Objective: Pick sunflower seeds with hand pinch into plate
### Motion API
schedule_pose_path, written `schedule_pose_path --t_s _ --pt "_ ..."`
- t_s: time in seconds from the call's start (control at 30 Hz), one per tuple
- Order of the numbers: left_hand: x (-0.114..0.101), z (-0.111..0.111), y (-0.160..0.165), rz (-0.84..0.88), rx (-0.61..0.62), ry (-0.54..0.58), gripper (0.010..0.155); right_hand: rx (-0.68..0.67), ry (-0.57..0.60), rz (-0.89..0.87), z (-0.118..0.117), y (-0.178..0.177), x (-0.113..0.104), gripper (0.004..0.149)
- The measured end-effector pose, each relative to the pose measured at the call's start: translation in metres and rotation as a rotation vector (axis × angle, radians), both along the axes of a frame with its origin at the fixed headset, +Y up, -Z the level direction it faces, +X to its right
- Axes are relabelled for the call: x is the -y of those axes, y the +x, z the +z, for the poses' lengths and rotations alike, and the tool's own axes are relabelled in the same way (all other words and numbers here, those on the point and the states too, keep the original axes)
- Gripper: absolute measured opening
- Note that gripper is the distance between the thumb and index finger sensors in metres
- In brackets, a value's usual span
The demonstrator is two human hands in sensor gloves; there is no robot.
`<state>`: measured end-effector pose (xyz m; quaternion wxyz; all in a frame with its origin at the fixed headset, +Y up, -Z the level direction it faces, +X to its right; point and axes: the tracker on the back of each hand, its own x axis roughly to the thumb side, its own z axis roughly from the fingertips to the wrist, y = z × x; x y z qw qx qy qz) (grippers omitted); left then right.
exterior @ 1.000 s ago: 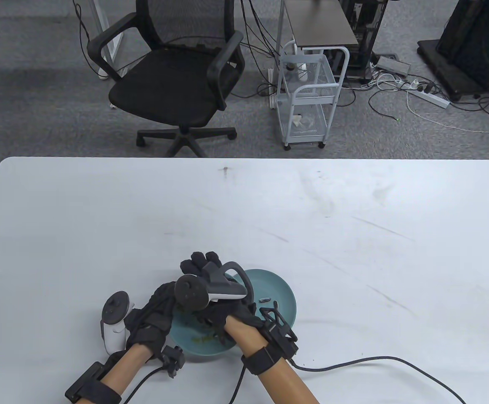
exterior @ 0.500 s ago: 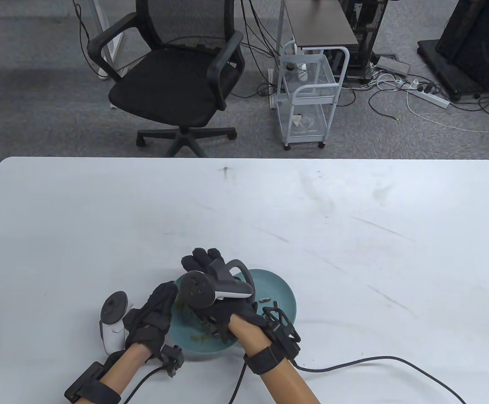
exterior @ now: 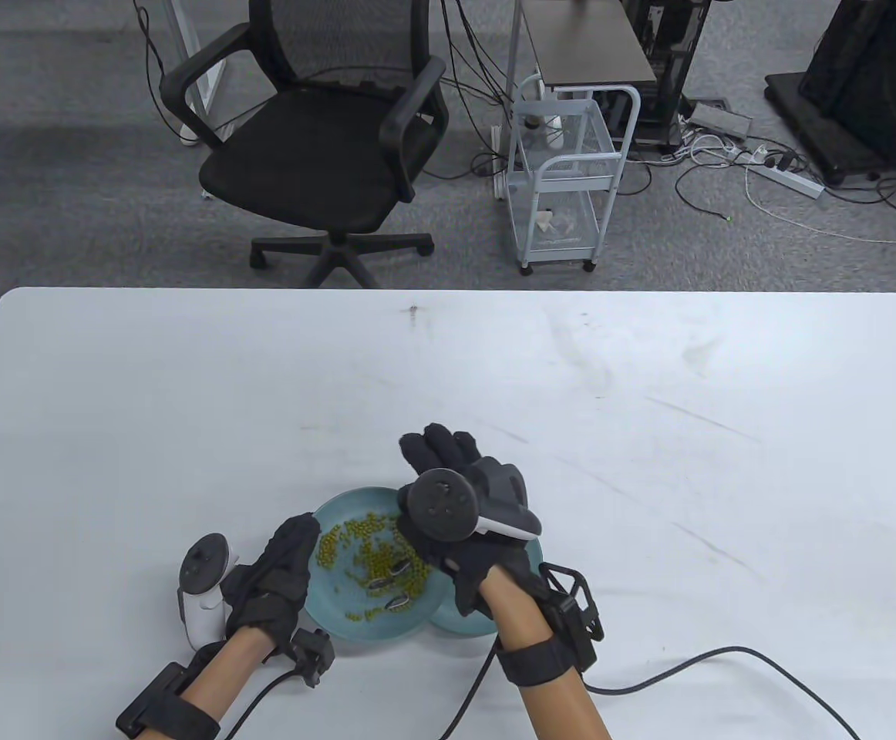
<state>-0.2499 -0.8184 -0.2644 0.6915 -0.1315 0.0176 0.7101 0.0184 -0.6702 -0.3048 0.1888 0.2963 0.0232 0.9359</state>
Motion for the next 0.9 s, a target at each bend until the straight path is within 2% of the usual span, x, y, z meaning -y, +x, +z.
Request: schedule_pose_path --t_s 0.13,0.3,0.47,0.63,0.9 --pt "0.0 0.0 0.0 0.0 0.0 -0.002 0.049 0.098 -0.02 0.014 0.004 0.036 0.016 0.035" --pt "0.0 -0.001 -0.002 0.002 -0.01 0.001 0.049 0.226 -0.056 0.001 0.0 0.075 0.055 0.035" --pt "0.001 0.0 -0.004 0.018 -0.027 0.0 0.049 0.282 -0.063 -0.044 -0.012 0.082 0.082 0.034" --pt "0.001 -0.001 -0.005 0.026 -0.026 -0.005 0.05 0.297 -0.102 0.027 -0.015 0.078 0.094 0.034" --pt "0.002 -0.001 -0.003 0.027 -0.005 -0.001 0.05 0.321 -0.097 0.041 -0.015 0.076 0.095 0.034"
